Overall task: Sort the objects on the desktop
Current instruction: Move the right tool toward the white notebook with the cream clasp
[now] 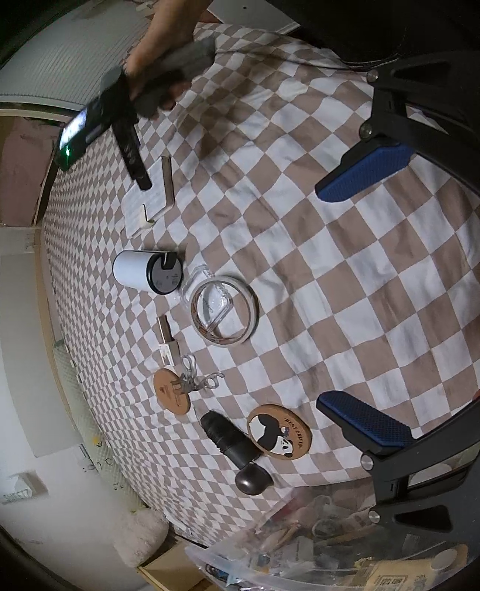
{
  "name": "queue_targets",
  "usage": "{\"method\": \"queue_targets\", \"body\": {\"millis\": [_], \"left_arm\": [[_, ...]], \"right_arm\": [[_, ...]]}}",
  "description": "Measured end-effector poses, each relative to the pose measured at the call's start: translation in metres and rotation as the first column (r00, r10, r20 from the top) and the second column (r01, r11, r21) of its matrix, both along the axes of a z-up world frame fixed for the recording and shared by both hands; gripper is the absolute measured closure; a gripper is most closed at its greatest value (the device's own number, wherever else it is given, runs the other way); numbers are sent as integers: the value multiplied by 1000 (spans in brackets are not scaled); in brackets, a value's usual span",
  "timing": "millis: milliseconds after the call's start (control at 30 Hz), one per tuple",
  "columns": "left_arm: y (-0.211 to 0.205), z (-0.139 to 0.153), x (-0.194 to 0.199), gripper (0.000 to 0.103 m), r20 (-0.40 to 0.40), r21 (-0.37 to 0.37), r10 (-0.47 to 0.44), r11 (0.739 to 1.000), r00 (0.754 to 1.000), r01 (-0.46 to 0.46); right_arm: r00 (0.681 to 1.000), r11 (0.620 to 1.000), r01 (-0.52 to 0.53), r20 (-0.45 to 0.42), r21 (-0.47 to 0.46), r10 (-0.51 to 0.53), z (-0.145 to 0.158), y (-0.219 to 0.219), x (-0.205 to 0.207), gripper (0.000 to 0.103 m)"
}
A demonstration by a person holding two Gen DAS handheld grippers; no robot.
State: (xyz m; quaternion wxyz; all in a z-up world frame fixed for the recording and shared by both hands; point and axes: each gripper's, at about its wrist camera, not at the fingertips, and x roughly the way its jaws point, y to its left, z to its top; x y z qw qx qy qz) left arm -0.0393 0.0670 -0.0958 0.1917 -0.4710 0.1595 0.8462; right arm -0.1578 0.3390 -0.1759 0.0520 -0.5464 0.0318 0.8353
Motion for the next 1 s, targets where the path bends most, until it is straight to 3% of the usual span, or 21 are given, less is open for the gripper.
{"method": "queue_targets", "body": {"millis": [200, 367, 567, 900, 1000], "left_arm": [[-8, -7, -4, 1, 15, -2, 23, 1000, 1000, -23], [-13, -11, -5, 1, 39, 11, 36, 999, 999, -36], [-15, -14, -7, 1, 48, 13, 39, 999, 998, -40], [-7, -13, -4, 1, 43, 13, 21, 1000, 999, -22], [-4, -12, -4, 1, 35, 13, 12, 1000, 999, -12]], "right_arm": [[999, 999, 39, 2, 15, -39, -20, 6, -29, 0], [993, 993, 101, 69, -66, -97, -42, 16, -43, 0], [986, 982, 148, 94, -119, -137, -47, 24, -47, 0], [981, 990, 140, 138, -20, -136, -48, 5, -49, 0], [974, 985, 169, 158, -31, -162, -51, 8, -53, 0]]}}
